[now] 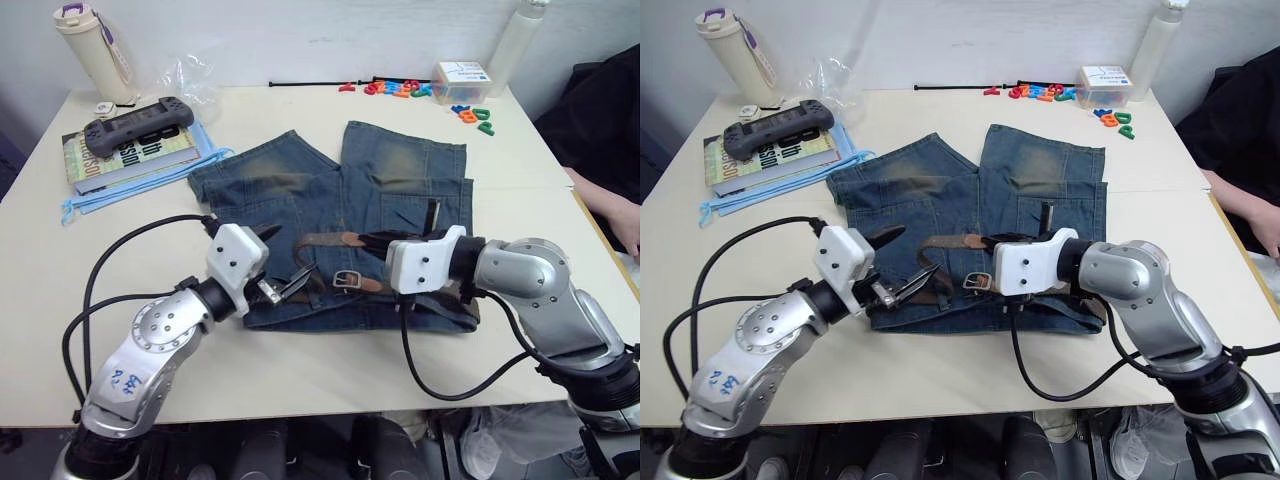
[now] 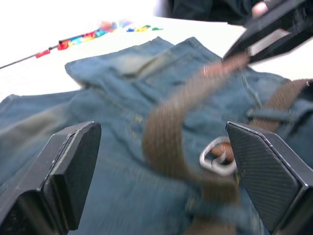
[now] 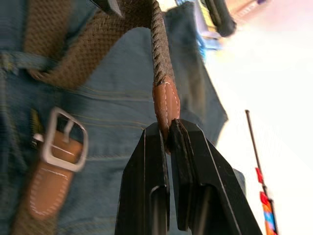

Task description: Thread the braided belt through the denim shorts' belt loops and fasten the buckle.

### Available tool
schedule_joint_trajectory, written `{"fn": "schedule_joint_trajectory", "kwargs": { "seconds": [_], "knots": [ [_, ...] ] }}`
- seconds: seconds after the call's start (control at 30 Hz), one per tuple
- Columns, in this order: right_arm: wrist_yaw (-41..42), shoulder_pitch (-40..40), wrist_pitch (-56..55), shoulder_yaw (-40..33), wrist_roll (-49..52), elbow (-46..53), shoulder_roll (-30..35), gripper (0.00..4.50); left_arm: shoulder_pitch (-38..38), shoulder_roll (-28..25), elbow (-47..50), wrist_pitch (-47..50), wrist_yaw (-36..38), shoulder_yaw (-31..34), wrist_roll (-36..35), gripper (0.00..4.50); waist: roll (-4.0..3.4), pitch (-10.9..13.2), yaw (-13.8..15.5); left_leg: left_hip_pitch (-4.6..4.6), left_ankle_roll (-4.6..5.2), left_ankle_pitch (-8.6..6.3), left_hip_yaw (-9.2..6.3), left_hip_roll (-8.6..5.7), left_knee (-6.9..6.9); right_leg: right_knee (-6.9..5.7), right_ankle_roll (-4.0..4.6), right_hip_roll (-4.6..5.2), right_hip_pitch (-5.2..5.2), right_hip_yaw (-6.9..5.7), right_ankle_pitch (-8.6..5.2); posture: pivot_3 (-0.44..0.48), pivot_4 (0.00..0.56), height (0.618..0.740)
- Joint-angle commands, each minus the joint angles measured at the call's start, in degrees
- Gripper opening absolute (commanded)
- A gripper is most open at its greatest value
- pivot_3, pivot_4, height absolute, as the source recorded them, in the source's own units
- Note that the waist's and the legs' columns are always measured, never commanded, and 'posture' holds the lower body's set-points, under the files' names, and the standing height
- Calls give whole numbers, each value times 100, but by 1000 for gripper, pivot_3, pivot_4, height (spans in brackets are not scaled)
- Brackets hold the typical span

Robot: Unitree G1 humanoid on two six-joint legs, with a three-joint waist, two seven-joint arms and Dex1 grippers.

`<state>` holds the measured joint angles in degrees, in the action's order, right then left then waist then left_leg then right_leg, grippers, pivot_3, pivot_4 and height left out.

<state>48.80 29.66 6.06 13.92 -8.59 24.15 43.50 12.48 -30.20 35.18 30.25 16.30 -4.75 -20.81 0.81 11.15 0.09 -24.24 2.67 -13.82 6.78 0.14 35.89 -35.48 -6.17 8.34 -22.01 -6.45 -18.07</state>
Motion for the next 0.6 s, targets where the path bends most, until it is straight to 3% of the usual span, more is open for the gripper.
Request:
{"fn": "schedule_joint_trajectory", "kwargs": {
  "seconds": [0.03, 0.23, 0.27, 0.3, 0.47, 0.6],
  "knots": [
    [18, 127, -111, 21, -151, 247, -41, 0, 354, 270, 72, 100, -204, -139, 266, 4474, 0, 0, -4, 0, 5, 2, 0, 0, 3, -2, 0, 0, 0, 0, 0, 0, 150, 717],
    [-21, 128, -20, 44, -202, 349, -123, 0, 563, 199, 72, 357, -199, -381, 639, 4474, 2, 1, 4, 0, 12, 4, -1, 2, 13, -7, 0, 0, 3, -1, 0, 0, 150, 717],
    [-17, 131, -7, 36, -206, 360, -132, 0, 571, 200, 63, 390, -209, -410, 693, 3957, 2, 1, -1, 0, 11, 4, -3, 2, 14, -7, 0, 0, 5, -2, 0, 0, 150, 717],
    [-14, 132, 3, 30, -214, 369, -143, 0, 577, 208, 57, 414, -207, -427, 720, 3794, 2, 1, -8, 0, 12, 4, -2, 2, 14, -6, 0, 0, 5, -1, 0, 0, 150, 717],
    [-25, 153, 73, -43, -234, 404, -164, 0, 539, 70, 61, 546, -5, -594, 865, 1868, 2, 1, -3, 0, 22, 9, -2, 2, 15, -8, 0, -1, 6, -2, 0, 0, 150, 717],
    [-44, 183, 92, -85, -241, 410, -194, 0, 505, 53, 66, 576, 27, -580, 967, 1868, 2, 1, -5, 0, 22, 9, -3, 2, 16, -9, 0, -1, 5, -1, 0, 0, 150, 717]
  ]
}}
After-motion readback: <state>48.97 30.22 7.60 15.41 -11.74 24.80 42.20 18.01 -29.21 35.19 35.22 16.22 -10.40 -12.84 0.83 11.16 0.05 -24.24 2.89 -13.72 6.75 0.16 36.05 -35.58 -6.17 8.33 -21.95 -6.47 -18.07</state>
